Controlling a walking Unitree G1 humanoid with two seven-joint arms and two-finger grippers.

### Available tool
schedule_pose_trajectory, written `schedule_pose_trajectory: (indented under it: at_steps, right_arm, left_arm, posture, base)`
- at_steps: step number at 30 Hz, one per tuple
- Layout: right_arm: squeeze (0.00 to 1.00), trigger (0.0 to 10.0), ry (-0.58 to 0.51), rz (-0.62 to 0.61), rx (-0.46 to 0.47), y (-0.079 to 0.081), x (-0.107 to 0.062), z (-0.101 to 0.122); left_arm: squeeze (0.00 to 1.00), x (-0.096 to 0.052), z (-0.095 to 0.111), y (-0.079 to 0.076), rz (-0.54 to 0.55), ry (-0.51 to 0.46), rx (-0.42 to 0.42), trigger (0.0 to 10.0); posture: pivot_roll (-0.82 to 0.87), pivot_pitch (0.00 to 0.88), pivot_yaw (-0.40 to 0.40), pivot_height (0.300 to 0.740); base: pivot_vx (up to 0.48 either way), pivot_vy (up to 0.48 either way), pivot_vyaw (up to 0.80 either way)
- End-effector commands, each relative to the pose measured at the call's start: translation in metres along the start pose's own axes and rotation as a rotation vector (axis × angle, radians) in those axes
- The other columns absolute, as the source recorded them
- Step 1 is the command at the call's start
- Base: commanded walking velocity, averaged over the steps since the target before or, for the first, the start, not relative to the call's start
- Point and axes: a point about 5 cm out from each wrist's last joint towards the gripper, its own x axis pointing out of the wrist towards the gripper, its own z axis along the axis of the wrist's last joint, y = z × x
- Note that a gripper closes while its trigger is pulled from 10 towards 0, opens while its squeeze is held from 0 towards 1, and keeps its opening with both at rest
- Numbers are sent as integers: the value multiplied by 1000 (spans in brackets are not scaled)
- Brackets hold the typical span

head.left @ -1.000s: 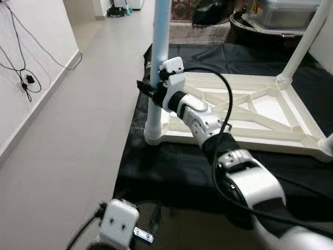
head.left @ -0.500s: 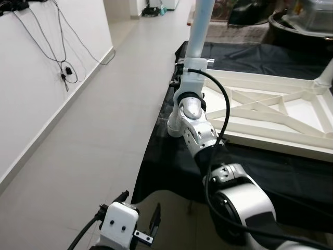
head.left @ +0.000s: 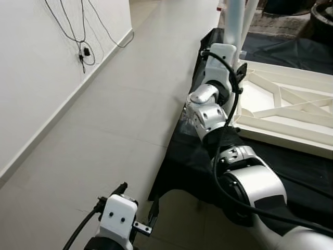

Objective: Building children table

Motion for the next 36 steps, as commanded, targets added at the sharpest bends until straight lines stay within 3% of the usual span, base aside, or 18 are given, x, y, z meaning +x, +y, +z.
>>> schedule_pose_trajectory:
  at_steps: [1, 4, 5, 7, 9, 11, 12, 13, 14, 16, 18, 23, 24, 30, 32, 33, 34, 36]
  right_arm:
    - [0, 10000, 241, 2, -53, -6, -2, -54]
    - [0, 10000, 331, 68, -8, -1, -7, -63]
    - [0, 10000, 445, 139, -8, 4, -13, -76]
    - [0, 10000, 445, 139, -8, 4, -13, -76]
    - [0, 10000, 567, 298, -45, 10, -23, -95]
    - [0, 10000, 591, 328, -58, 10, -24, -99]
    - [0, 10000, 593, 384, -57, 11, -24, -100]
    - [0, 10000, 593, 539, 3, 19, -28, -98]
    - [0, 10000, 593, 539, 3, 19, -28, -98]
    - [0, 10000, 583, 733, 51, 29, -35, -94]
    - [0, 10000, 594, 795, 55, 32, -39, -95]
    - [0, 10000, 640, 829, 36, 31, -43, -103]
    - [0, 10000, 672, 779, 6, 24, -41, -112]
    - [0, 10000, 755, 815, 109, 25, -46, -116]
    - [0, 10000, 766, 961, 196, 34, -54, -109]
    - [0, 10000, 766, 961, 196, 34, -54, -109]
    - [0, 10000, 752, 1049, 217, 37, -58, -106]
    - [0, 10000, 721, 1254, 161, 42, -70, -104]
  left_arm:
    - [0, -2, -4, -1, -10, 18, -8, 10000]
    - [0, -2, -4, -1, -11, 19, -7, 10000]
    - [0, -1, -5, -1, -11, 18, -6, 10000]
    - [0, -1, -5, -1, -11, 18, -6, 10000]
    - [0, -1, -5, -1, -10, 17, -5, 10000]
    - [0, -1, -5, -1, -10, 17, -4, 10000]
    - [0, 0, -5, -1, -10, 16, -4, 10000]
    - [0, 0, -4, 0, -10, 16, -3, 10000]
    - [0, 0, -4, 0, -10, 16, -3, 10000]
    - [0, 0, -4, 0, -9, 15, -3, 10000]
    - [0, 0, -4, 0, -10, 15, -3, 10000]
    - [0, 0, -4, 0, -10, 15, -3, 10000]
    - [0, 0, -5, 1, -10, 16, -2, 10000]
    - [0, 0, -5, 0, -10, 17, -2, 10000]
    - [0, 0, -5, 1, -10, 17, -1, 10000]
    - [0, 0, -5, 1, -10, 17, -1, 10000]
    - [0, 0, -5, 1, -11, 18, 0, 10000]
    - [0, 0, -5, 2, -13, 18, 2, 10000]
  posture:
    - [140, 173, -37, 740]
    - [140, 173, -37, 740]
    - [140, 172, -39, 740]
    - [140, 172, -39, 740]
    - [139, 172, -39, 740]
    - [139, 172, -39, 740]
    - [139, 173, -40, 740]
    - [139, 173, -40, 740]
    - [139, 173, -40, 740]
    - [139, 173, -40, 740]
    - [134, 175, -39, 740]
    - [134, 175, -39, 740]
    - [137, 174, -37, 740]
    - [139, 174, -35, 740]
    - [139, 174, -35, 740]
    - [139, 174, -35, 740]
    - [139, 174, -35, 740]
    - [136, 169, -33, 740]
  base:
    - [0, 0, 0]
    - [0, 0, 0]
    - [0, 0, 0]
    - [0, 0, 0]
    - [0, 0, 0]
    - [0, 0, 0]
    - [0, 0, 0]
    - [0, 0, 0]
    - [0, 0, 0]
    - [0, 0, 0]
    - [0, 0, 0]
    - [0, 0, 0]
    - [0, 0, 0]
    - [0, 0, 0]
    - [0, 0, 0]
    - [0, 0, 0]
    - [0, 0, 0]
    - [0, 0, 0]
